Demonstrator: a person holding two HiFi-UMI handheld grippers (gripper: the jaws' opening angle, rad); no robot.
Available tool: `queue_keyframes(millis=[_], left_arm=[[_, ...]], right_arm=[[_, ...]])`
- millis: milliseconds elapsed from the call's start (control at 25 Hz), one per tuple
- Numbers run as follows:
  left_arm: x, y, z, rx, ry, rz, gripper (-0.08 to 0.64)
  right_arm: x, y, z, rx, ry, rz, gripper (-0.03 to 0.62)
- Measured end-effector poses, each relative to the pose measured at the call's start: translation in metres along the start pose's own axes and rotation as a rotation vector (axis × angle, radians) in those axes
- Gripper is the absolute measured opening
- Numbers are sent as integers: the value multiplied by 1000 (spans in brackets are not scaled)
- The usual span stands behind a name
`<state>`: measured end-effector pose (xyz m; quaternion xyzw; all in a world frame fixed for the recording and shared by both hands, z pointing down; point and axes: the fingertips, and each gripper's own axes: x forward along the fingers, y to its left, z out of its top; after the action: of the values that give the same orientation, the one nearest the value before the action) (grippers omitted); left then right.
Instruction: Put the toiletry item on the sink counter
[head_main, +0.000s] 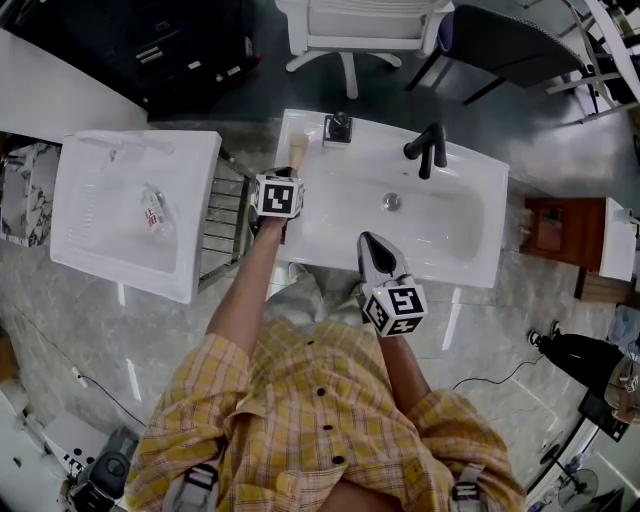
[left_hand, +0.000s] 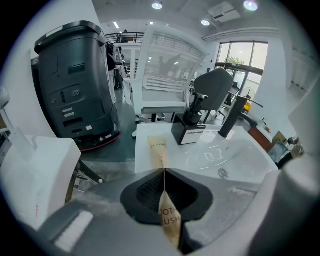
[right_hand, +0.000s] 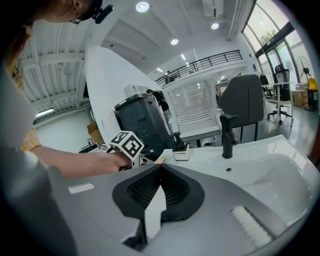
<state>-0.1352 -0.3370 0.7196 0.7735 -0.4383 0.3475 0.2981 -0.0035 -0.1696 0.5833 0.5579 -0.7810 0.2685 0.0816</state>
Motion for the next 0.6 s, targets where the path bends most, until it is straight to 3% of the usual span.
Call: queue_keyframes(millis=[600], left_arm=[[30,0,-13,-9,72,-3,57]], right_arm=[[4,-9,0,5,12,-20,0]])
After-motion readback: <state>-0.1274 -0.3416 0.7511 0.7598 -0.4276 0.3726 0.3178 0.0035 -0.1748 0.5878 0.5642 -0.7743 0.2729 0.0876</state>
